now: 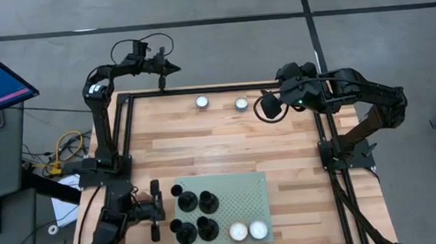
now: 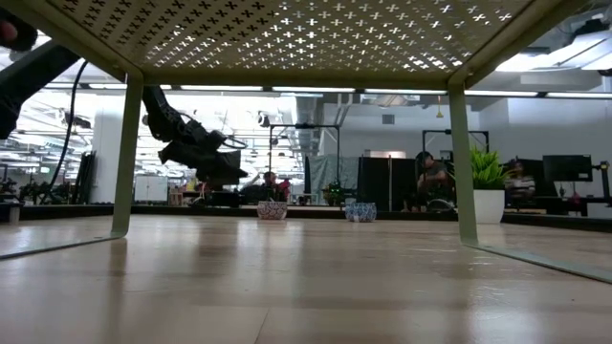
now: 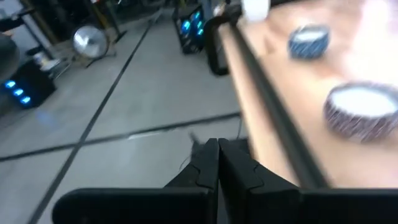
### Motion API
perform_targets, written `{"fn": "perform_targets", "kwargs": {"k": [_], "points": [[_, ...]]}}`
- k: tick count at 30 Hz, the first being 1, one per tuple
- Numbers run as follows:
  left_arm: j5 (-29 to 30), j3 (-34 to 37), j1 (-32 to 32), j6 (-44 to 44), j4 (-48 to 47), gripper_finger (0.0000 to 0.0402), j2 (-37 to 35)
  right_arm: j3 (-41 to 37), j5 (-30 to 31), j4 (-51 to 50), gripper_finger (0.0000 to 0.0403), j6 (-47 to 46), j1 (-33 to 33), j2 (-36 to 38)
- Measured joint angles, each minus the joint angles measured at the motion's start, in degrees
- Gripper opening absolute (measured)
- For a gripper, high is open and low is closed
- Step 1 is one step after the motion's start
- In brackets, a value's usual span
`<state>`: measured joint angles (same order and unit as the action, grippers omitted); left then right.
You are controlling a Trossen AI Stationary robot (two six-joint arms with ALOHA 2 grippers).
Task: Stock candles on shelf
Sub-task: Put the blue scented candle on the shelf
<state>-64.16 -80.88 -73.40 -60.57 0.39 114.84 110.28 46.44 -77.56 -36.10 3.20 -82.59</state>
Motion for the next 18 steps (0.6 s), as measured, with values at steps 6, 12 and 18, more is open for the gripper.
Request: {"fn": "perform_targets", "kwargs": {"k": [6, 12, 18], "points": [[-4.40, 0.00, 1.27, 2.77, -1.59, 0.0007, -0.15, 0.00, 0.00, 0.00, 0.0382, -0.04, 0.02, 0.00], [3.13, 0.00, 2.00, 5.28, -5.17, 0.0004, -0.21, 0.00, 0.00, -0.26, 0.0382, -1.03, 0.27, -0.02], [25.35, 0.02, -0.21, 9.78, -3.84, 0.0004, -4.55, 0.00, 0.13, -0.45, 0.0382, -1.03, 0.52, -0.02]]}}
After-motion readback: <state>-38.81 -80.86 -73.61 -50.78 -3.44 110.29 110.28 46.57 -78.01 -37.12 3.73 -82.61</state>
